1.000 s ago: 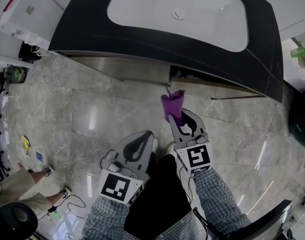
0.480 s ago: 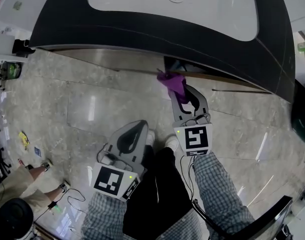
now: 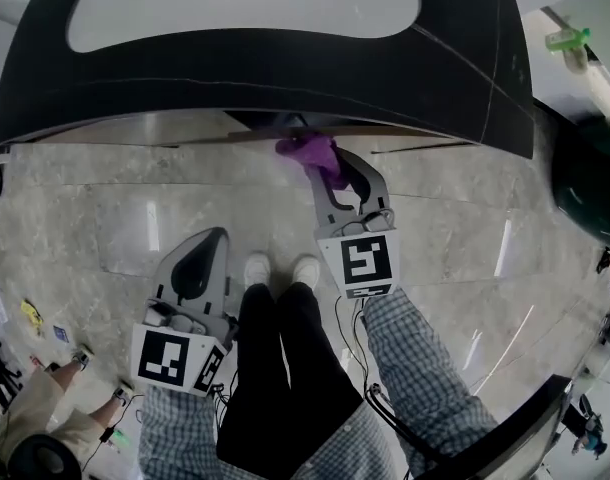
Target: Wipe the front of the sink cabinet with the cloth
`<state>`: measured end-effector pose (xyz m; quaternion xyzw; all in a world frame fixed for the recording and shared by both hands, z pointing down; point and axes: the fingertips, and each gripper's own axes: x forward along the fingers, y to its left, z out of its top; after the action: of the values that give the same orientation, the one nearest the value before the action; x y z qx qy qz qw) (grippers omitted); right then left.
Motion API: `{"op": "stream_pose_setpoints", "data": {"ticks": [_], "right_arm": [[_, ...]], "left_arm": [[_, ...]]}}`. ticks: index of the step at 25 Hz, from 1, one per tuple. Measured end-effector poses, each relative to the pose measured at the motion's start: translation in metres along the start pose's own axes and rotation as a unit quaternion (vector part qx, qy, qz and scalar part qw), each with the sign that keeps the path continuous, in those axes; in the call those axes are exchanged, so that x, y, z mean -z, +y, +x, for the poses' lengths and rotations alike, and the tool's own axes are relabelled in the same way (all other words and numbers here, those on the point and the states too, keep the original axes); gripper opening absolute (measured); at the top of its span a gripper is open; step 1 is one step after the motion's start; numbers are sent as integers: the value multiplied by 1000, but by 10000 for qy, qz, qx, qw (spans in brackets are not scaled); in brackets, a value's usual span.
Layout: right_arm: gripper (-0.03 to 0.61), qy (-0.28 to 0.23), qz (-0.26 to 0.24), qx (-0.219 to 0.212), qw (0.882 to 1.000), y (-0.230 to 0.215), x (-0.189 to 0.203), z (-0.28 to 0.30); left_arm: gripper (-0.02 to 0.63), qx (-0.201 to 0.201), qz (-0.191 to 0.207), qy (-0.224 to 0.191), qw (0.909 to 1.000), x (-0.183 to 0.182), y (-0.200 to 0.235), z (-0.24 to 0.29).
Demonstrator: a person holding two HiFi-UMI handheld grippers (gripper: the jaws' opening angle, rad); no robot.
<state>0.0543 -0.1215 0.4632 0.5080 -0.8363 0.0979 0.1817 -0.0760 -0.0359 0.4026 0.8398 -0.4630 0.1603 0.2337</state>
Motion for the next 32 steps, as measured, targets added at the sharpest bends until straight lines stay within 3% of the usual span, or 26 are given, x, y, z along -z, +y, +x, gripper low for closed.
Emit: {"op": "stream_pose_setpoints", "data": {"ticks": [9, 32], "right_arm": [[91, -33, 100, 351, 9993, -49, 10, -24], [91, 55, 249, 1176, 9927, -132, 34, -61]], "left_arm": [[11, 228, 356, 109, 9990, 0, -35, 23], [11, 353, 427, 138, 9984, -3, -55, 47]]}}
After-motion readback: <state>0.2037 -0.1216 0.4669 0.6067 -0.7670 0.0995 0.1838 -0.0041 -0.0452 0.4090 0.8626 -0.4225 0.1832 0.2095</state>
